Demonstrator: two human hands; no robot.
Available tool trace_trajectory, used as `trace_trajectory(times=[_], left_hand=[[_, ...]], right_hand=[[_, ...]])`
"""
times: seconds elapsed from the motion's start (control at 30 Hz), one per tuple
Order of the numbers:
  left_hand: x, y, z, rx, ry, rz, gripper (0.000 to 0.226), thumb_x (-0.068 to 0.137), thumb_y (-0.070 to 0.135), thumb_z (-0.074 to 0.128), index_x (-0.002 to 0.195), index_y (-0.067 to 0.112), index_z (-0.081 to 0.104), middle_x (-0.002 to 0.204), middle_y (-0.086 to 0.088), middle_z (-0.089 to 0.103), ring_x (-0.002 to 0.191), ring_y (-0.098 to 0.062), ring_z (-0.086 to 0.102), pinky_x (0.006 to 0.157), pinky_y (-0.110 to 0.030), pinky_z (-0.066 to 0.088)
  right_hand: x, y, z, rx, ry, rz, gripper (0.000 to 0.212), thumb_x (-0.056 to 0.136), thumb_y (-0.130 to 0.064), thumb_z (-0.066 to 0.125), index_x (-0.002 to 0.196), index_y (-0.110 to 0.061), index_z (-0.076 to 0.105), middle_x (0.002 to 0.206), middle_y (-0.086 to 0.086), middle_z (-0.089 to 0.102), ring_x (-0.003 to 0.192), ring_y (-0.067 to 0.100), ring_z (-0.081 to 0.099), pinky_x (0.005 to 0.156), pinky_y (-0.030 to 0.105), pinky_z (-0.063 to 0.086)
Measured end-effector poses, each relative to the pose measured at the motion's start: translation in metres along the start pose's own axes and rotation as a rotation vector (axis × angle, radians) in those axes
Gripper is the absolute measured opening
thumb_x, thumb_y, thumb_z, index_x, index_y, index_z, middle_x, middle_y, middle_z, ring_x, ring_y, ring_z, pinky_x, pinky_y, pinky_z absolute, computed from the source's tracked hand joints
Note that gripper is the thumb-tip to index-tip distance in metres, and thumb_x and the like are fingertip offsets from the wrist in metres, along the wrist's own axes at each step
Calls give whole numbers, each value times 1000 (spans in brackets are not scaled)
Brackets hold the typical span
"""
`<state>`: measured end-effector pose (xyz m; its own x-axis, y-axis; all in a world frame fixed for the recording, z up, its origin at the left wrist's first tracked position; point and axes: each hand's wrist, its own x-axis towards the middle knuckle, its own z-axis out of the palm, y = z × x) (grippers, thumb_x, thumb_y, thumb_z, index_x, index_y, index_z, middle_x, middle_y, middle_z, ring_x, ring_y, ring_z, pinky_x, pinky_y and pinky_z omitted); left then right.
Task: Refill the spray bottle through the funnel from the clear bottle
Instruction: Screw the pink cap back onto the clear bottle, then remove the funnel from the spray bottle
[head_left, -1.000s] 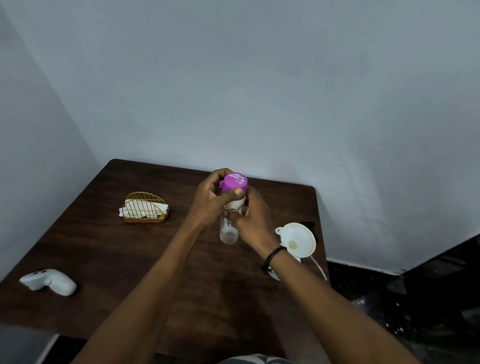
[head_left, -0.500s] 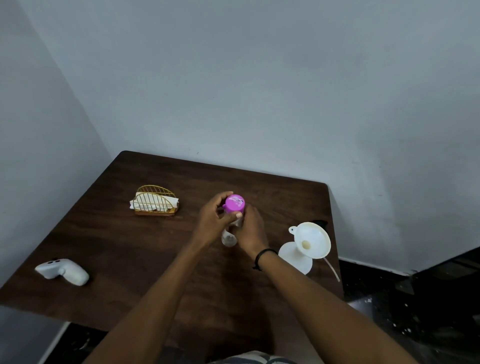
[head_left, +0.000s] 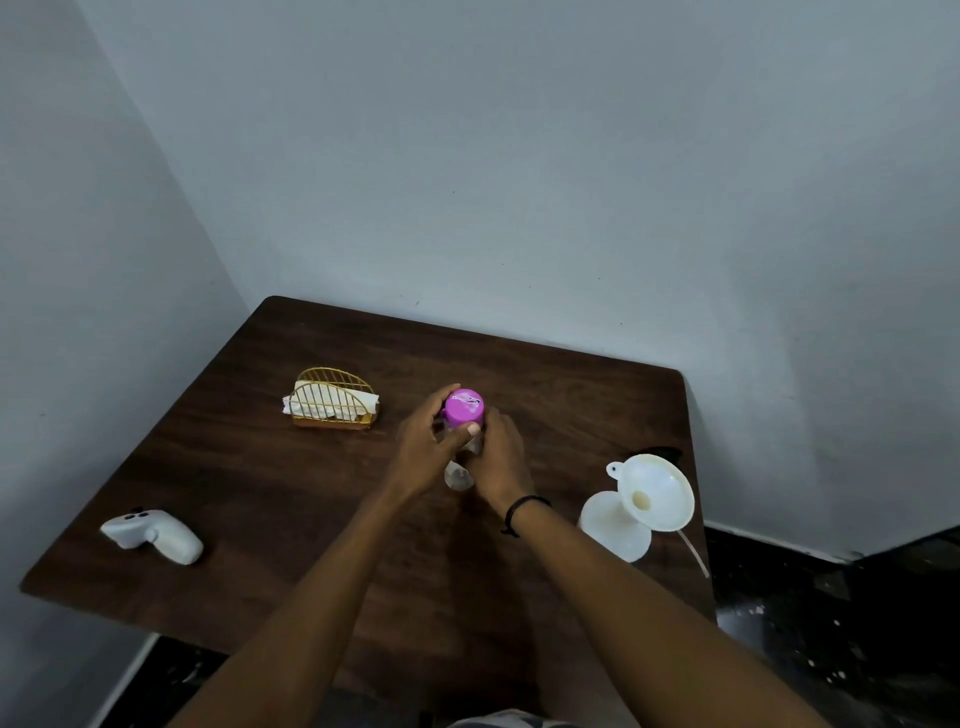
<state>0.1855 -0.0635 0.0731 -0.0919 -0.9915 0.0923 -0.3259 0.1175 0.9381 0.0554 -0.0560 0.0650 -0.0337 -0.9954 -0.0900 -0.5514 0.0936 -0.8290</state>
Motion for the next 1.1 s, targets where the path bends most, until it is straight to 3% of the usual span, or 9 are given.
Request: trace_trajectory(times=[0.17, 0.3, 0.43, 0.53, 0.73, 0.83, 0.97, 1.1], left_hand=[[-1, -2, 1, 3, -7, -25, 64, 87, 30, 71, 144, 20, 43, 139, -2, 55, 124, -14, 54, 102, -34, 50], [-2, -1, 2, 8, -2, -37, 65, 87, 30, 72, 144, 22, 42, 140, -2, 53, 125, -15, 52, 102, -36, 50], [-5, 1, 2, 34, 35, -33, 72, 85, 40, 71, 146, 23, 38, 144, -2, 50, 126, -13, 50, 101, -30, 48], [-5, 3, 2, 41, 81, -44, 76, 82, 51, 66, 147, 25, 37, 144, -1, 49, 126, -13, 50, 102, -34, 48], [-2, 19, 8, 47, 191, -8, 55, 92, 36, 63, 141, 20, 45, 139, -3, 53, 122, -15, 54, 100, -39, 50], [1, 31, 17, 159, 292, 98, 44, 93, 33, 62, 132, 16, 53, 133, -6, 56, 120, -19, 53, 97, -31, 46], [0, 48, 33, 270, 406, 344, 25, 93, 23, 60, 114, 11, 64, 116, -6, 65, 111, -20, 56, 92, -6, 31], [-5, 70, 61, 248, 307, 530, 12, 93, 13, 60, 99, 9, 70, 96, -3, 70, 91, -17, 61, 79, -23, 48]], right_hand=[[2, 1, 2, -37, -18, 12, 56, 76, -18, 77, 127, -22, 53, 122, -1, 54, 109, 13, 57, 85, 25, 50], [4, -1, -1, -90, -58, 24, 57, 71, -21, 79, 121, -20, 51, 121, 0, 54, 105, 14, 58, 75, 21, 47], [-3, -12, -11, -86, -33, -3, 53, 79, -25, 77, 125, -19, 51, 123, 0, 51, 110, 15, 54, 82, 23, 46], [-14, -25, -24, -67, 9, -85, 40, 86, -24, 72, 122, -21, 54, 123, -1, 52, 109, 14, 56, 83, 22, 48], [-35, -43, -68, -69, 139, -149, 42, 91, -21, 68, 130, -21, 53, 128, -1, 54, 113, 12, 57, 93, 31, 53], [-41, -43, -94, -70, 222, -201, 35, 90, -21, 68, 123, -19, 58, 118, -1, 59, 103, 11, 59, 89, 30, 53], [-53, -34, -135, -91, 314, -214, 23, 90, -22, 68, 113, -18, 65, 107, -3, 64, 95, 8, 60, 85, 30, 54], [-67, -12, -178, -125, 420, -198, 20, 90, -22, 68, 109, -17, 67, 106, -3, 66, 96, 11, 64, 85, 33, 55]])
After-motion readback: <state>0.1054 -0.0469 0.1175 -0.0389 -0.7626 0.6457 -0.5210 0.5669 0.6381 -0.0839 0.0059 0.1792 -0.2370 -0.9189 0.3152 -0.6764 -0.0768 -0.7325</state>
